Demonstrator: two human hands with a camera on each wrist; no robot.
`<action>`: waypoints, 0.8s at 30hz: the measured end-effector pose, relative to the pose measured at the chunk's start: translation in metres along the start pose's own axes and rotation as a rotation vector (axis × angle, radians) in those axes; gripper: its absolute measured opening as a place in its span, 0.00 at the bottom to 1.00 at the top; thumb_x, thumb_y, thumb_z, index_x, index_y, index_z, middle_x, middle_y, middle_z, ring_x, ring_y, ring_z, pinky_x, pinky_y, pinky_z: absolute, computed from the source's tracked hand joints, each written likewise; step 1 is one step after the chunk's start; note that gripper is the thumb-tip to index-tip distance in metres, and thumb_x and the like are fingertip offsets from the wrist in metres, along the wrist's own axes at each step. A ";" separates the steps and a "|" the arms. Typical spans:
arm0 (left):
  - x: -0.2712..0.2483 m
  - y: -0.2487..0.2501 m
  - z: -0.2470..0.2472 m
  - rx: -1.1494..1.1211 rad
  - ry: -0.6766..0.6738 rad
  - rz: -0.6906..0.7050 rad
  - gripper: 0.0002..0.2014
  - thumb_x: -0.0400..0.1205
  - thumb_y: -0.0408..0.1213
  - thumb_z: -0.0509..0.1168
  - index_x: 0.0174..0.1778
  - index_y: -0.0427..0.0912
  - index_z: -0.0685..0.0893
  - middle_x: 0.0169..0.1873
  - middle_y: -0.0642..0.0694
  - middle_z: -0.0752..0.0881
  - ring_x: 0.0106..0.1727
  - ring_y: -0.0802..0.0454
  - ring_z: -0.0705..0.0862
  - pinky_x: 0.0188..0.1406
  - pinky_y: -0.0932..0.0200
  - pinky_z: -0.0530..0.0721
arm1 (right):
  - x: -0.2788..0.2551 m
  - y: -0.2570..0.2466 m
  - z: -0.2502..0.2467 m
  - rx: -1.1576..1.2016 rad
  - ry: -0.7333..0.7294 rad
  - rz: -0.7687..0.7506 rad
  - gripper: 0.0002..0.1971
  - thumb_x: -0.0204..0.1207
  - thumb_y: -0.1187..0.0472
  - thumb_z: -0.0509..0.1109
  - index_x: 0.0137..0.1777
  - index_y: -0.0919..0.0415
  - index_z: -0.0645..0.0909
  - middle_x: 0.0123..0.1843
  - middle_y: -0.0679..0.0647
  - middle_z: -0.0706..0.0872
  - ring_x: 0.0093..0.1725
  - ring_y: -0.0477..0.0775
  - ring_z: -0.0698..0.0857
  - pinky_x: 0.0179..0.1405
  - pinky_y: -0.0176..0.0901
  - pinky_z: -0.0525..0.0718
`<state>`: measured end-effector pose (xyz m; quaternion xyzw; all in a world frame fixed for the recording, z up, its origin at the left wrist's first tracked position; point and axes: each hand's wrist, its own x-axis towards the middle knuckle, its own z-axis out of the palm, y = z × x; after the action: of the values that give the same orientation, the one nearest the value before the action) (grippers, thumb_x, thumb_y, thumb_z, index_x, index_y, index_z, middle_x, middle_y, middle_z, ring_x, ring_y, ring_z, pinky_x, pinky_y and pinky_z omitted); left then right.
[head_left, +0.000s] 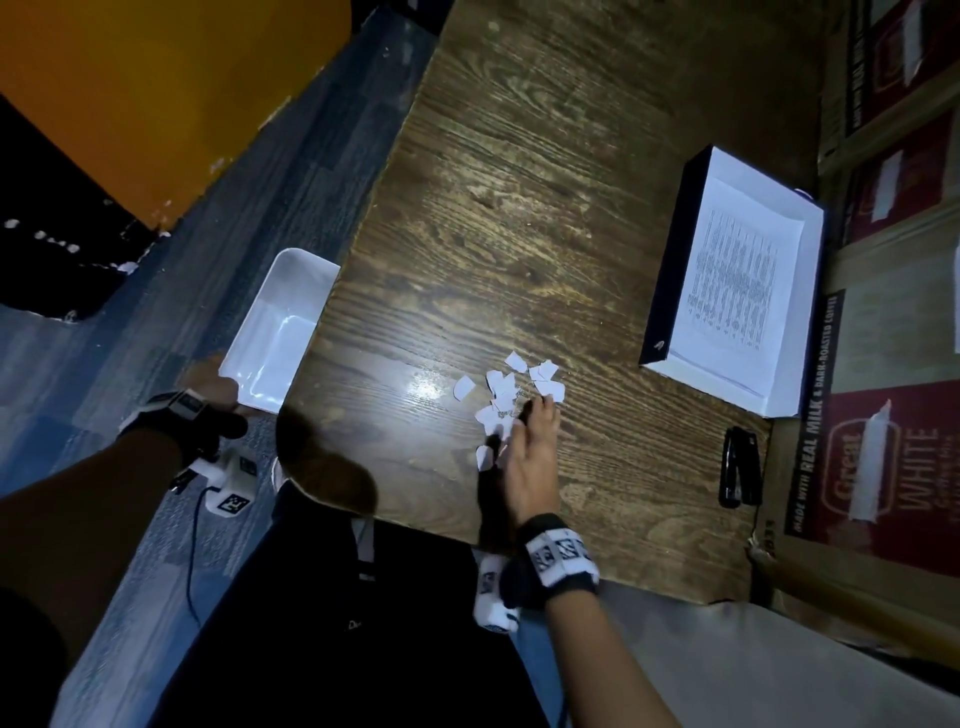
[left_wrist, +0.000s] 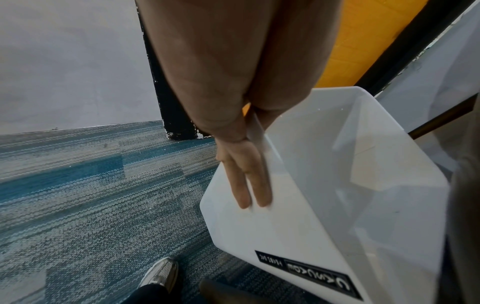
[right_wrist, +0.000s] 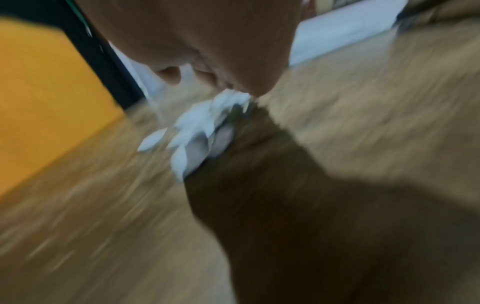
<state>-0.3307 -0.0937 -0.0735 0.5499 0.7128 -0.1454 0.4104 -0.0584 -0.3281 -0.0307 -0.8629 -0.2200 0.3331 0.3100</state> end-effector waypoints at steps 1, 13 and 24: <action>0.000 -0.001 0.001 -0.010 0.018 -0.014 0.20 0.81 0.19 0.57 0.71 0.21 0.73 0.69 0.21 0.75 0.69 0.26 0.77 0.63 0.41 0.76 | -0.001 0.004 -0.017 0.101 0.008 -0.010 0.21 0.83 0.58 0.57 0.76 0.56 0.73 0.79 0.54 0.72 0.80 0.52 0.67 0.81 0.53 0.63; 0.008 -0.010 -0.003 -0.112 -0.041 0.065 0.24 0.81 0.18 0.58 0.75 0.23 0.70 0.73 0.21 0.72 0.74 0.26 0.72 0.74 0.39 0.70 | 0.024 0.018 -0.024 0.450 -0.741 0.348 0.32 0.72 0.43 0.63 0.45 0.80 0.83 0.40 0.75 0.88 0.35 0.68 0.90 0.33 0.47 0.89; 0.023 -0.015 -0.003 -0.125 -0.044 0.033 0.24 0.80 0.18 0.58 0.75 0.26 0.72 0.71 0.22 0.75 0.72 0.27 0.75 0.73 0.38 0.73 | 0.089 -0.037 -0.031 0.775 -0.392 0.093 0.22 0.79 0.56 0.53 0.49 0.76 0.80 0.44 0.66 0.91 0.45 0.64 0.91 0.45 0.46 0.89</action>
<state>-0.3471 -0.0816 -0.0926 0.5316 0.7021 -0.1060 0.4617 0.0177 -0.2617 -0.0268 -0.6123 -0.0944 0.5620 0.5480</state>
